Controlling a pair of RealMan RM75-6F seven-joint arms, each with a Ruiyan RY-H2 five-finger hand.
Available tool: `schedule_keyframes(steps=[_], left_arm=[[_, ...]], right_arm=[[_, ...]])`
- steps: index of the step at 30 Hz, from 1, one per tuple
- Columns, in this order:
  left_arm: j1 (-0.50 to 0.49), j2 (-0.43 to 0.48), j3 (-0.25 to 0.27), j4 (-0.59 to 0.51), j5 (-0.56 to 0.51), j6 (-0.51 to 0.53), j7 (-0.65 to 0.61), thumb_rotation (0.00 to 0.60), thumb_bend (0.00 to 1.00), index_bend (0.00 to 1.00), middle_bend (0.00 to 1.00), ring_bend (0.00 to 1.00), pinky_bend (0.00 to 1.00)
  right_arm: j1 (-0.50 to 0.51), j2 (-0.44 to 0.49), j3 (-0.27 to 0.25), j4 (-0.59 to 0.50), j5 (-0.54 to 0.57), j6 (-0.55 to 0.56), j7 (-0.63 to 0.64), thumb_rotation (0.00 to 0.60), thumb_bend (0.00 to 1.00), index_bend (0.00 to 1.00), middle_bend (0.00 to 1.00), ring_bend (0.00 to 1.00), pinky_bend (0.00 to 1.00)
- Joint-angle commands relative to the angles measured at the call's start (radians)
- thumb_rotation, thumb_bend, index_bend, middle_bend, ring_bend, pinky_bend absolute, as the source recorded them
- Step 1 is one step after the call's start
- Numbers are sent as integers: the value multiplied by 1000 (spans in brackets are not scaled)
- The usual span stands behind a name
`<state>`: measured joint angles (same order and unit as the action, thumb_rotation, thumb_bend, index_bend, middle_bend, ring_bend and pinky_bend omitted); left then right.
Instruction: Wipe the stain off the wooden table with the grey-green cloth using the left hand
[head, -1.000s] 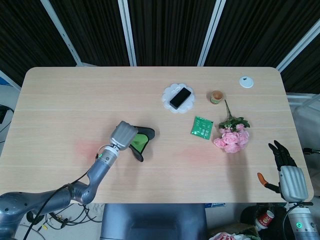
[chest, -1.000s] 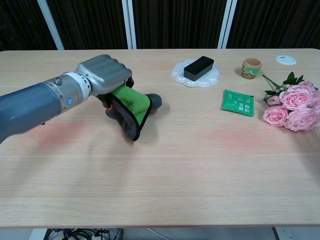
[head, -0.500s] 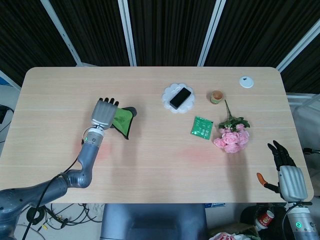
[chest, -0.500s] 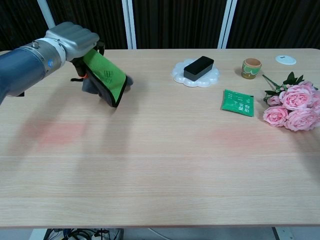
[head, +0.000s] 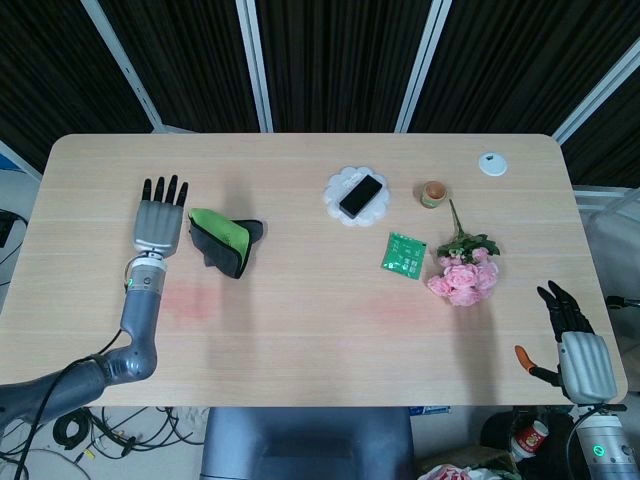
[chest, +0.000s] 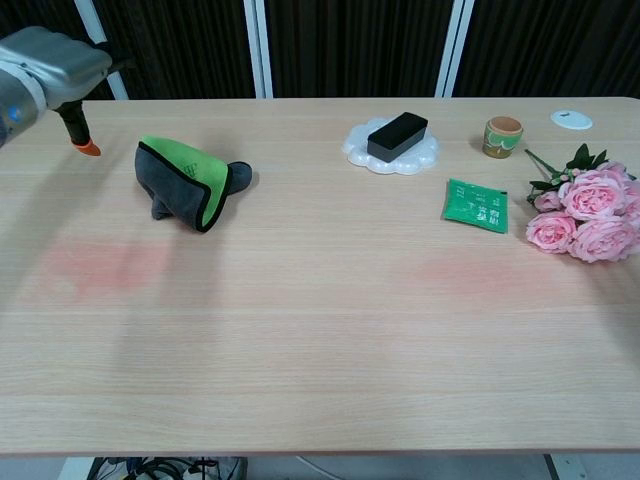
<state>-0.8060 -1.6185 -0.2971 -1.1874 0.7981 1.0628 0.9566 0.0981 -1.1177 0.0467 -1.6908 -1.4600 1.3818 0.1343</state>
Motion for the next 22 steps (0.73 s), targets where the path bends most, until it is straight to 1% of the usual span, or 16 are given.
schedule_keyframes(steps=[1,5,8,11,13,15,16,17,19,22], left_arm=[[74,93,25,-102,30,51,-71,600,49,0,0,0,67],[160,188,57,-213,85,104,-178,600,46,0,0,0,67],[237,259,98,-302,158,156,-280,600,41,0,0,0,67],[316,323,154,-383,264,224,-390,600,30,0,0,0,53],[369,360,202,-424,344,273,-457,600,15,0,0,0,27],[417,392,259,-450,422,309,-509,600,4,0,0,0,6],[429,401,275,-456,440,317,-519,600,2,0,0,0,0],[452,415,304,-463,476,338,-536,600,1,0,0,0,0],[502,431,352,-459,557,399,-580,600,0,0,0,0,0],[546,431,385,-445,617,450,-632,600,0,0,0,0,0]], right_arm=[[0,1,0,1,0,-1,-1,600,216,0,0,0,187],[2,0,-3,2,-4,-2,-7,600,217,0,0,0,187],[1,-2,-4,2,-8,0,-14,600,217,0,0,0,187],[1,-3,-5,3,-11,3,-20,600,217,0,0,0,187],[0,-3,-5,3,-12,6,-24,600,216,0,0,0,187],[0,-3,-5,4,-12,6,-26,600,216,0,0,0,187],[0,-3,-5,5,-12,6,-26,600,216,0,0,0,187],[-1,-2,-5,6,-13,7,-27,600,216,0,0,0,187],[-3,0,-6,7,-19,14,-26,600,216,0,0,0,187],[-5,0,-10,10,-28,18,-25,600,216,0,0,0,187]])
